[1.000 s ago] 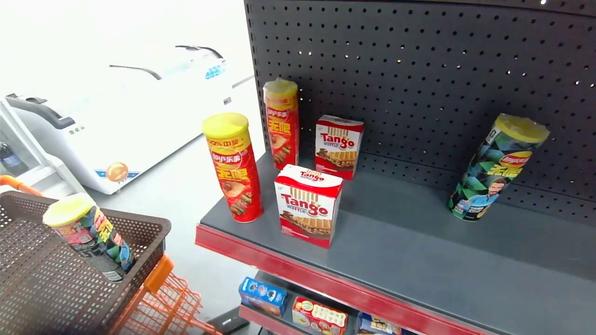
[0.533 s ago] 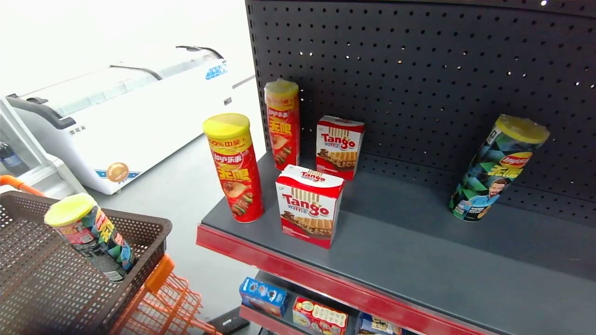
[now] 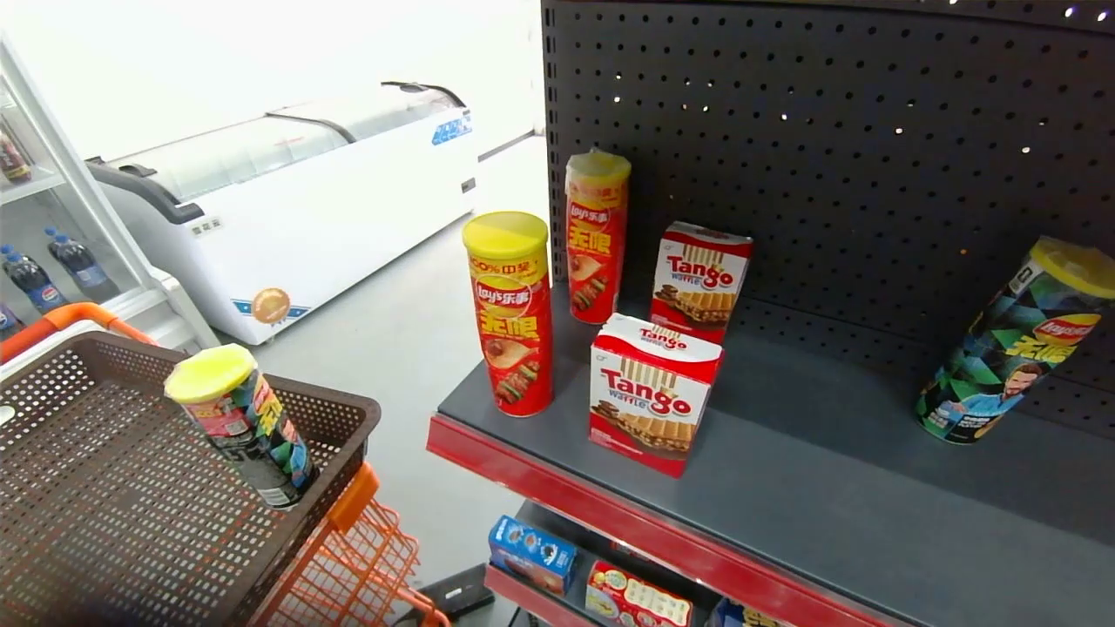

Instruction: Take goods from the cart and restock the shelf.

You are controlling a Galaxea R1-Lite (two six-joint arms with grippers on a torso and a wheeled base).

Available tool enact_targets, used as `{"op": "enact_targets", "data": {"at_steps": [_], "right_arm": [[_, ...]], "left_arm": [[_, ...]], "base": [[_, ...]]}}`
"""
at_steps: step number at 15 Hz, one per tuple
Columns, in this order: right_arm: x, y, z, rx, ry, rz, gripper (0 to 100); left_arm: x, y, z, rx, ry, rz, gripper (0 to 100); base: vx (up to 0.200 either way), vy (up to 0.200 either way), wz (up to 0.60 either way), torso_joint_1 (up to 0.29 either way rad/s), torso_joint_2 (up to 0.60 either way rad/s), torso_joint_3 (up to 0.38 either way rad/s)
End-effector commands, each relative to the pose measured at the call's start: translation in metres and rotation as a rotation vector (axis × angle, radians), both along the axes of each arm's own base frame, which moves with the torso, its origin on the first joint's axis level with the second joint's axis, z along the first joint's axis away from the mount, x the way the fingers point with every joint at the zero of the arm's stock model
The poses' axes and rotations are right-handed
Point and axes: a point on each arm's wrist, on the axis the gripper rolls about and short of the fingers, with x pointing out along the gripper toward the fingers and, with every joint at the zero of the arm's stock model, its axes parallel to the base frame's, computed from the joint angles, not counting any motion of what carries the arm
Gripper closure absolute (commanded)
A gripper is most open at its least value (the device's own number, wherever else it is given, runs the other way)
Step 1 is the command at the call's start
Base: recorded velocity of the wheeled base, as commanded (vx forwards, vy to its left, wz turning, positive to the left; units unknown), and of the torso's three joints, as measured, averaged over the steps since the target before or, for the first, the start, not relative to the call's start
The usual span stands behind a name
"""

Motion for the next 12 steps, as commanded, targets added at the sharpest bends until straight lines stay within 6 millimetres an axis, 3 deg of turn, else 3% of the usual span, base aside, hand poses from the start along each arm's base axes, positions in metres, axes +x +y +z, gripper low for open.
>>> {"op": "enact_targets", "data": {"at_steps": [1, 4, 5, 7, 8, 9, 10, 12], "right_arm": [[0.0, 0.0, 0.0, -0.001, 0.0, 0.001, 0], [0.0, 0.0, 0.0, -0.001, 0.0, 0.001, 0], [0.0, 0.0, 0.0, -0.001, 0.0, 0.001, 0], [0.0, 0.0, 0.0, -0.001, 0.0, 0.001, 0], [0.0, 0.0, 0.0, -0.001, 0.0, 0.001, 0], [0.0, 0.0, 0.0, -0.001, 0.0, 0.001, 0], [0.0, 0.0, 0.0, -0.001, 0.0, 0.001, 0], [0.0, 0.0, 0.0, -0.001, 0.0, 0.001, 0]], "left_arm": [[0.0, 0.0, 0.0, 0.0, 0.001, 0.0, 0], [0.0, 0.0, 0.001, 0.002, -0.003, 0.008, 0], [-0.009, 0.001, 0.027, 0.017, -0.08, 0.028, 0], [-0.007, 0.001, 0.049, 0.041, 0.004, 0.044, 0], [-0.001, 0.002, 0.069, 0.053, 0.045, 0.094, 0], [0.011, 0.003, 0.077, 0.058, 0.112, 0.117, 0], [0.034, 0.003, 0.095, 0.065, 0.168, 0.109, 0], [0.066, 0.003, 0.104, 0.044, 0.26, 0.122, 0]], "base": [[0.0, 0.0, 0.0, 0.0, 0.0, 0.0], [0.0, 0.0, 0.0, 0.0, 0.0, 0.0], [0.0, 0.0, 0.0, 0.0, 0.0, 0.0], [0.0, 0.0, 0.0, 0.0, 0.0, 0.0], [0.0, 0.0, 0.0, 0.0, 0.0, 0.0], [0.0, 0.0, 0.0, 0.0, 0.0, 0.0], [0.0, 0.0, 0.0, 0.0, 0.0, 0.0], [0.0, 0.0, 0.0, 0.0, 0.0, 0.0]]}}
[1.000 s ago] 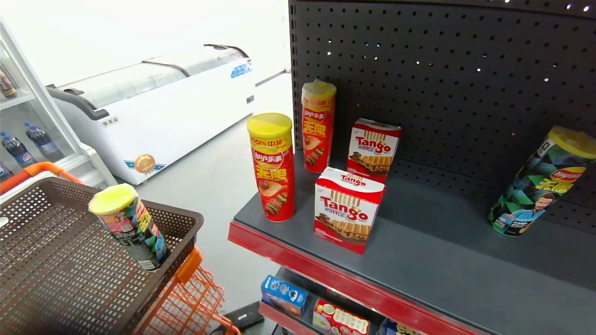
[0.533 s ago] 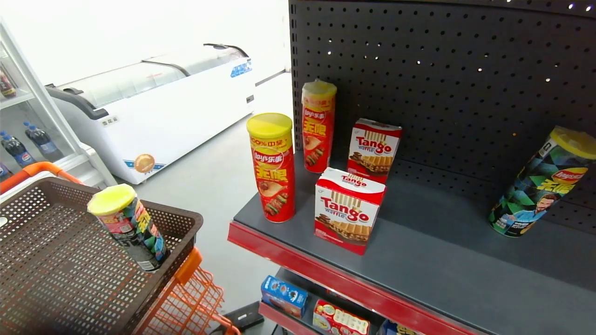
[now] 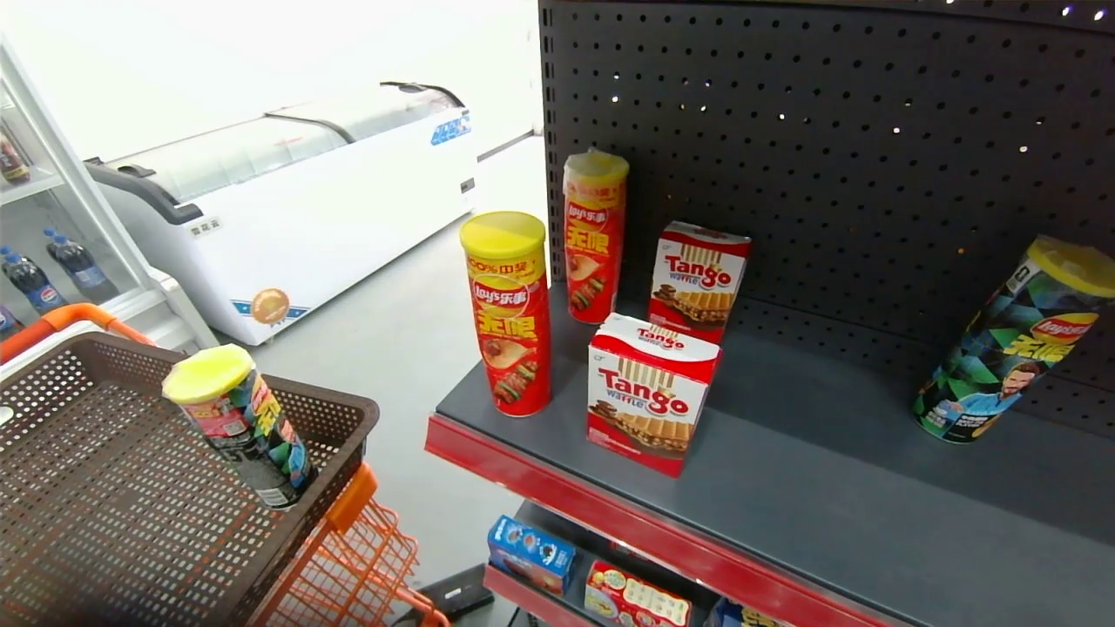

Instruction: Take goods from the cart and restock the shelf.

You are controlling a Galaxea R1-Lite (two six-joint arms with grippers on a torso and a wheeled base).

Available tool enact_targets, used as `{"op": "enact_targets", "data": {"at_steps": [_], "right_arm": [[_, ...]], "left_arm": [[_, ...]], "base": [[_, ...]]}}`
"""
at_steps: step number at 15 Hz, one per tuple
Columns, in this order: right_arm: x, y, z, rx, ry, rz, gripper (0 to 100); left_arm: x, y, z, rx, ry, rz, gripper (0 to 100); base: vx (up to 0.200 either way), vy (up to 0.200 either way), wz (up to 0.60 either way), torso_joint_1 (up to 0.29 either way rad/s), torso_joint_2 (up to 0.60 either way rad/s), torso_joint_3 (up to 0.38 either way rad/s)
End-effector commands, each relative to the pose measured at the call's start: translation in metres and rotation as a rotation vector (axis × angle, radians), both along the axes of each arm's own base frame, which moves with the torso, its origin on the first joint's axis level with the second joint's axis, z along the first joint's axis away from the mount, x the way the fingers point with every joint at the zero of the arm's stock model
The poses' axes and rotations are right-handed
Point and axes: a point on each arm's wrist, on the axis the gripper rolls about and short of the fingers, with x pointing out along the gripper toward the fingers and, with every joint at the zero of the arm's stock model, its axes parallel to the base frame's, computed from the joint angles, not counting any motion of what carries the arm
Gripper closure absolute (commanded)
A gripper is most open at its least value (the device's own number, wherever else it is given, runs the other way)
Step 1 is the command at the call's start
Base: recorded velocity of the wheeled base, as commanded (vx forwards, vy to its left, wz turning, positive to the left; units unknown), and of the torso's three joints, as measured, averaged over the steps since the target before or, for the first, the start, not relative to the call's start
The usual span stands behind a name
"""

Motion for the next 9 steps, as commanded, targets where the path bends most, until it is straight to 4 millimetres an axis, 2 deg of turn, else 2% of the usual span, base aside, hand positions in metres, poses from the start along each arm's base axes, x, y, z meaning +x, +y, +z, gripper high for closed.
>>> {"op": "enact_targets", "data": {"at_steps": [1, 3, 5, 9], "right_arm": [[0.0, 0.0, 0.0, 0.0, 0.0, 0.001, 0], [0.0, 0.0, 0.0, 0.0, 0.0, 0.001, 0], [0.0, 0.0, 0.0, 0.0, 0.0, 0.001, 0], [0.0, 0.0, 0.0, 0.0, 0.0, 0.001, 0]], "left_arm": [[0.062, 0.002, 0.025, -0.028, 0.22, 0.059, 0], [0.095, 0.011, 0.021, -0.042, 0.338, 0.094, 0], [0.122, 0.013, 0.015, -0.042, 0.384, 0.09, 0], [0.179, 0.019, -0.009, -0.038, 0.351, 0.083, 0]], "base": [[0.0, 0.0, 0.0, 0.0, 0.0, 0.0], [0.0, 0.0, 0.0, 0.0, 0.0, 0.0], [0.0, 0.0, 0.0, 0.0, 0.0, 0.0], [0.0, 0.0, 0.0, 0.0, 0.0, 0.0]]}}
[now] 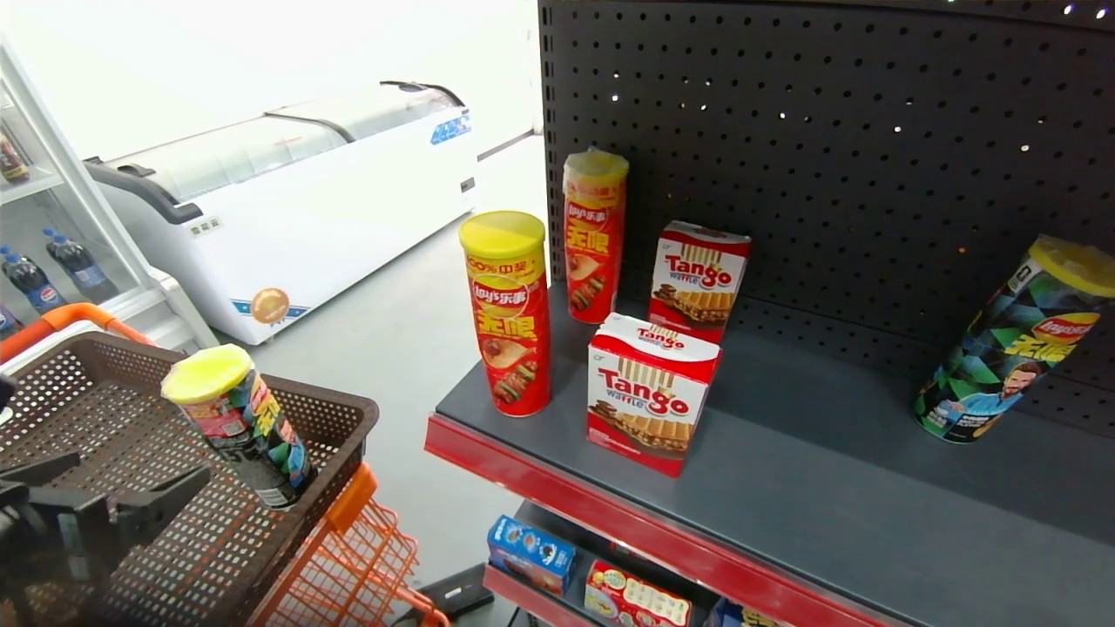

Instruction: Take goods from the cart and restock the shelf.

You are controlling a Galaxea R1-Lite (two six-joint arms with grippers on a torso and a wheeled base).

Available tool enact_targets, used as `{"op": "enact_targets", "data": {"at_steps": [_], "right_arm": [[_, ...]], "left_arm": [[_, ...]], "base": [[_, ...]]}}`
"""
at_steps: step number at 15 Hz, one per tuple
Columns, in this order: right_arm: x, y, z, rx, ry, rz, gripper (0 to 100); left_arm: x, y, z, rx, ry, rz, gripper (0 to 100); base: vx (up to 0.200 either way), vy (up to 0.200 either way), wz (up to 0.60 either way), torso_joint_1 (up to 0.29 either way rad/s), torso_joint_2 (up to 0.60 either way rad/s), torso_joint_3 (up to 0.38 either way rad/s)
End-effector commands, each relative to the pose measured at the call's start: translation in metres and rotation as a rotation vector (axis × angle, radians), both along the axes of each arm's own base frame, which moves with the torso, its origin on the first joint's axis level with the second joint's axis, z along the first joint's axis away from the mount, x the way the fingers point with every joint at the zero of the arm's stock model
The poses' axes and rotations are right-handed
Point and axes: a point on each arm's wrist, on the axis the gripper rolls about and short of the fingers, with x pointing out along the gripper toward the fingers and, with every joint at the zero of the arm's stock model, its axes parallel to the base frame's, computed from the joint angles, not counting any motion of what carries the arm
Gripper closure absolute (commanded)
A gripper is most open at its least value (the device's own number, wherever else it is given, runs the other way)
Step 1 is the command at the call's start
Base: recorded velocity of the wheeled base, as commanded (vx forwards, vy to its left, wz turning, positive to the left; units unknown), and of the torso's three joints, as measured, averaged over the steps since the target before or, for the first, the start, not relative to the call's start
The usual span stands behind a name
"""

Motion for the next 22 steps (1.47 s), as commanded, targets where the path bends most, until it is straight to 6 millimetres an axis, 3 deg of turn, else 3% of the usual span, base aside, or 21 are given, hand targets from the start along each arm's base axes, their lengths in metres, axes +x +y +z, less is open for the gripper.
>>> {"op": "enact_targets", "data": {"at_steps": [1, 4, 10, 14, 22], "right_arm": [[0.0, 0.0, 0.0, 0.0, 0.0, 0.001, 0], [0.0, 0.0, 0.0, 0.0, 0.0, 0.001, 0], [0.0, 0.0, 0.0, 0.0, 0.0, 0.001, 0], [0.0, 0.0, 0.0, 0.0, 0.0, 0.001, 0], [0.0, 0.0, 0.0, 0.0, 0.0, 0.001, 0]], "left_arm": [[0.053, 0.007, -0.038, -0.008, 0.074, 0.002, 0], [0.078, 0.01, -0.053, 0.012, 0.018, 0.025, 0], [0.1, 0.016, -0.078, 0.079, 0.105, 0.126, 0], [0.128, 0.017, -0.081, -0.006, 0.033, 0.152, 0], [0.147, 0.026, -0.092, 0.01, -0.001, 0.171, 0]], "base": [[0.0, 0.0, 0.0, 0.0, 0.0, 0.0], [0.0, 0.0, 0.0, 0.0, 0.0, 0.0], [0.0, 0.0, 0.0, 0.0, 0.0, 0.0], [0.0, 0.0, 0.0, 0.0, 0.0, 0.0], [0.0, 0.0, 0.0, 0.0, 0.0, 0.0]]}}
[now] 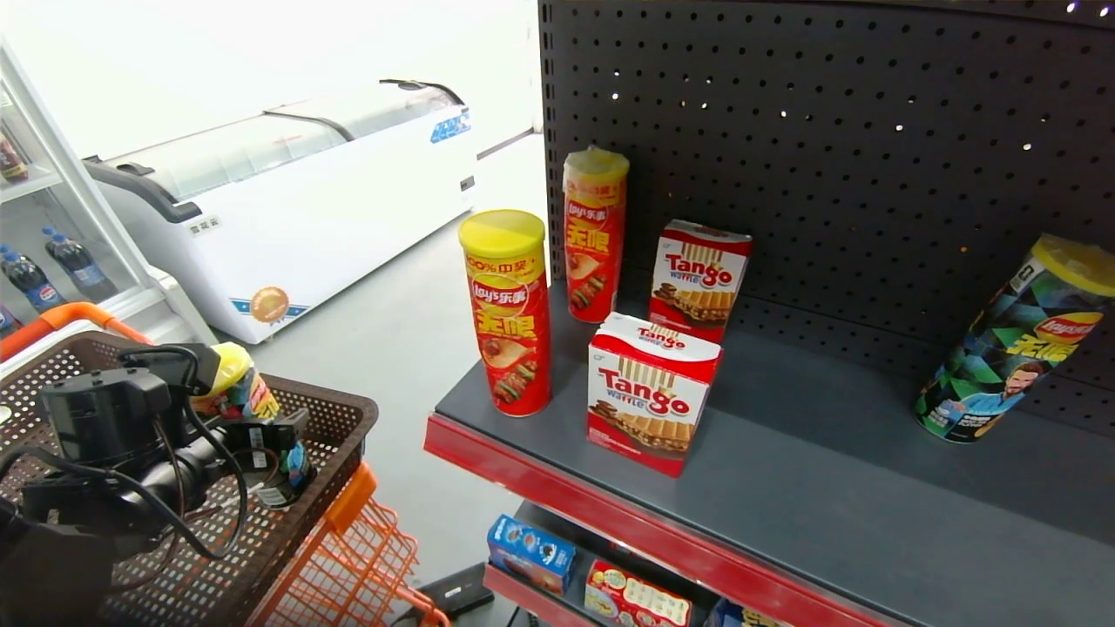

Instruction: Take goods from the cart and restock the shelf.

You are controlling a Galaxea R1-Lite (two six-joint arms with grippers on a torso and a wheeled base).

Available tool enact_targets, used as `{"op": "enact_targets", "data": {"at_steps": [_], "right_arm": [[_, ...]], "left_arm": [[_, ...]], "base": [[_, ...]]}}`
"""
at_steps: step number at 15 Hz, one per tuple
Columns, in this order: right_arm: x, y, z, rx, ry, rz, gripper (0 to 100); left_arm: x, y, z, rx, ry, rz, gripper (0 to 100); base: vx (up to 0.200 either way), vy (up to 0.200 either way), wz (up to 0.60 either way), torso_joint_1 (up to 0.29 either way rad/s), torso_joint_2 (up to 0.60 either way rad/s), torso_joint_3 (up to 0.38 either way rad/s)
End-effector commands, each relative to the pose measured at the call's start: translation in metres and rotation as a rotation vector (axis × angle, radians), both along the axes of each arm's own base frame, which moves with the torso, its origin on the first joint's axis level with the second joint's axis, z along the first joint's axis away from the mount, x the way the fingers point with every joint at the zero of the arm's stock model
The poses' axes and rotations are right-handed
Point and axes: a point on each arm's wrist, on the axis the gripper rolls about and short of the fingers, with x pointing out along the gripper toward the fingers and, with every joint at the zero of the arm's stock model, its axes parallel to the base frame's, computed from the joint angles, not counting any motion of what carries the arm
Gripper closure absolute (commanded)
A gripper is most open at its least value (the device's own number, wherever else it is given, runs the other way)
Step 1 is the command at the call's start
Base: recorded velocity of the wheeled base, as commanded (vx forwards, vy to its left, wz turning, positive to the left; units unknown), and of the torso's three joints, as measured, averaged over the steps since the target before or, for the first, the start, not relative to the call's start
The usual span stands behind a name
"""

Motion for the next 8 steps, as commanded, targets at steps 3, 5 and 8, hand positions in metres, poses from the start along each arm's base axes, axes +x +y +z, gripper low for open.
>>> {"op": "enact_targets", "data": {"at_steps": [3, 5, 8], "right_arm": [[0.0, 0.0, 0.0, 0.0, 0.0, 0.001, 0], [0.0, 0.0, 0.0, 0.0, 0.0, 0.001, 0], [0.0, 0.0, 0.0, 0.0, 0.0, 0.001, 0]], "left_arm": [[0.016, 0.006, -0.009, -0.001, 0.0, 0.015, 0], [0.022, 0.007, -0.009, 0.001, -0.014, 0.015, 0], [0.031, 0.006, -0.004, 0.006, -0.052, 0.01, 100]], "base": [[0.0, 0.0, 0.0, 0.0, 0.0, 0.0], [0.0, 0.0, 0.0, 0.0, 0.0, 0.0], [0.0, 0.0, 0.0, 0.0, 0.0, 0.0]]}}
